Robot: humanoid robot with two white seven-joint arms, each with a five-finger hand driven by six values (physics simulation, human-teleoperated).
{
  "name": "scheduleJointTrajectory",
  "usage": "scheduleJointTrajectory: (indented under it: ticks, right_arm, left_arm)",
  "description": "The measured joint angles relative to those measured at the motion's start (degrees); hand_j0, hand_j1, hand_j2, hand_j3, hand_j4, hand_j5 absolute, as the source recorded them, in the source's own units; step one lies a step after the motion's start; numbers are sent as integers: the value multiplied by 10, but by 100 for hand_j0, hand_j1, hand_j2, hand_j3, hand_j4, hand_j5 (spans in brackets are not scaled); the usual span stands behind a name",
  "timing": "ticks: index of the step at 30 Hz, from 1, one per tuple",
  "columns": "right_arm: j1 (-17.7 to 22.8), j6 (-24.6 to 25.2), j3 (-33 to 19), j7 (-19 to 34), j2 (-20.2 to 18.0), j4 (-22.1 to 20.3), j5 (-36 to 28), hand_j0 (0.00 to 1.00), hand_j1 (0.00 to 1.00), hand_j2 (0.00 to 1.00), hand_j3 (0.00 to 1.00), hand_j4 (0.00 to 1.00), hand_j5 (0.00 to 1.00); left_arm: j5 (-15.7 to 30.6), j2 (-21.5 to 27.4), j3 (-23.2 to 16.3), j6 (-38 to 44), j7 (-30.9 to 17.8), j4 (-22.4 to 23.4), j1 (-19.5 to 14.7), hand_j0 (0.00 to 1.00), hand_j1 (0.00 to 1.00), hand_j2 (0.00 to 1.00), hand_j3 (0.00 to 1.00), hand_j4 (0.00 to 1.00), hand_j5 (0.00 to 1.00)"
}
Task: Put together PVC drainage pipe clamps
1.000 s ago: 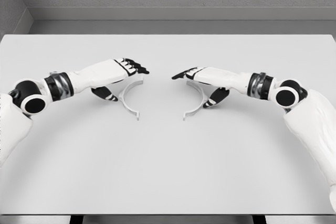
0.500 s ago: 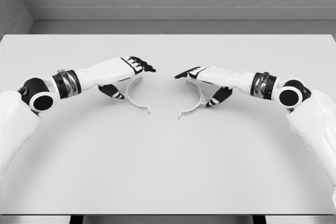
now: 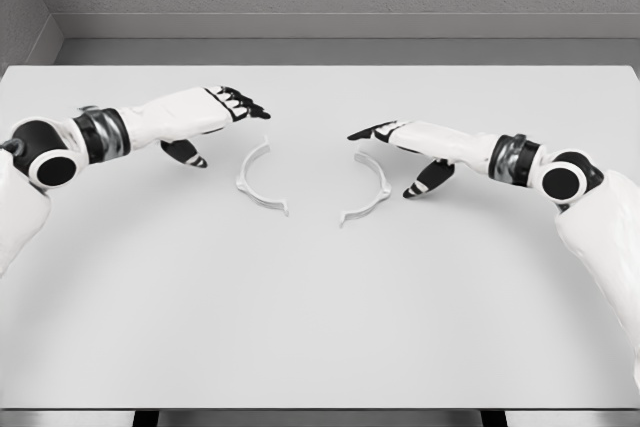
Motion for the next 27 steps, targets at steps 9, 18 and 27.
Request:
scheduleJointTrajectory:
  ticks: [9,18,27]
  right_arm:
    - [-5,0,0,0,28,2,15,100,100,100,100,100,100]
    - [-12,0,2,0,55,11,32,100,100,100,100,100,100]
    - [-12,0,-15,0,34,16,32,100,100,100,100,100,100]
  left_arm:
    - [-9,-43,-2,0,0,33,-10,100,100,100,100,100,100]
    - [-26,-63,-2,0,0,72,-12,100,100,100,100,100,100]
    - [-30,-76,-1,1,1,79,-17,100,100,100,100,100,100]
